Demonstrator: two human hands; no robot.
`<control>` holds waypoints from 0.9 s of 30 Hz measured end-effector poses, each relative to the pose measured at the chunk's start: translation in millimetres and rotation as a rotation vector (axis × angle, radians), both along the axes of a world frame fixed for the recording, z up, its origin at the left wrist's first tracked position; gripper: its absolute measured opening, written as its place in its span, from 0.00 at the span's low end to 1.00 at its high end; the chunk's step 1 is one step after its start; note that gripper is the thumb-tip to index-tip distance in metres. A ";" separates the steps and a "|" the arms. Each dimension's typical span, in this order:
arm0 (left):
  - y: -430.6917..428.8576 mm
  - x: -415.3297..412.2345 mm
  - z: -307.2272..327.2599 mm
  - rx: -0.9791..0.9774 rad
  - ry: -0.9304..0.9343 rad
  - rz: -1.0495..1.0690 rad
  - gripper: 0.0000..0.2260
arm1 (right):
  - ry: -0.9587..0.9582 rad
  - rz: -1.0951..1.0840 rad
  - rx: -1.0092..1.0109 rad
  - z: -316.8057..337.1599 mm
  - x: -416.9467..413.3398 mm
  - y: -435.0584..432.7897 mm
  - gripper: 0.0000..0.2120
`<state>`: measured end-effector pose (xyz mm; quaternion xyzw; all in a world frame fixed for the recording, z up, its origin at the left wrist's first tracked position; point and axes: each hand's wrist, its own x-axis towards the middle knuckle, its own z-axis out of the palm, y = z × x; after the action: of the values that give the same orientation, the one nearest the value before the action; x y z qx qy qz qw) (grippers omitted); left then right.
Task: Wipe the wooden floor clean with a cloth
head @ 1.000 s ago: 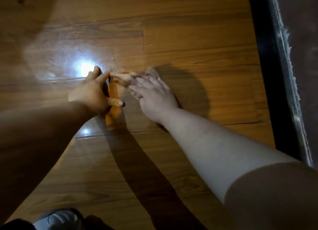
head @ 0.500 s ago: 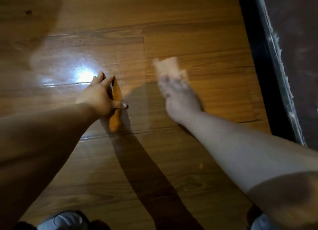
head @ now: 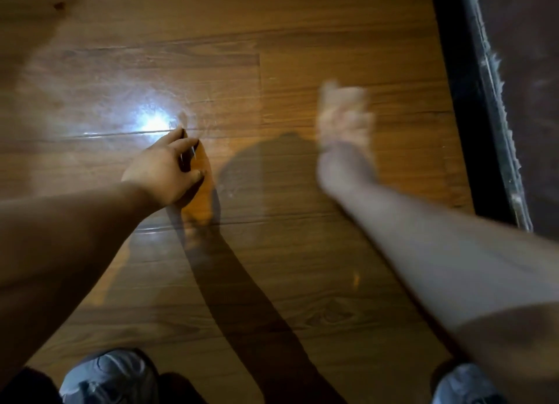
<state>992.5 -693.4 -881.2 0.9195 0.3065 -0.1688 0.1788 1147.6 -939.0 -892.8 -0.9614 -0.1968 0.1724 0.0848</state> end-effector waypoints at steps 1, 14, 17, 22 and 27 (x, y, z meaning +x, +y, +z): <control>-0.1 -3.7 0.3 0.025 -0.019 0.011 0.26 | -0.028 0.192 0.063 -3.1 -35.5 15.7 0.28; -16.2 -57.5 8.0 0.005 0.153 0.077 0.26 | -0.024 -0.198 -0.120 -2.9 29.0 -100.2 0.29; -27.5 -64.0 13.8 -0.013 0.176 0.088 0.28 | 0.011 -0.437 -0.131 1.0 -9.8 -97.5 0.31; -50.0 -74.2 10.0 -0.034 0.206 0.047 0.29 | 0.103 0.278 0.084 5.8 -162.5 -54.4 0.33; -50.0 -80.5 10.4 -0.001 0.183 0.026 0.30 | 0.117 0.466 0.165 9.0 -115.7 -91.5 0.23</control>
<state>912.0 -743.5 -870.8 0.8962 0.3333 -0.2499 0.1525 1031.9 -1030.5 -883.8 -0.8683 -0.4212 0.2262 0.1320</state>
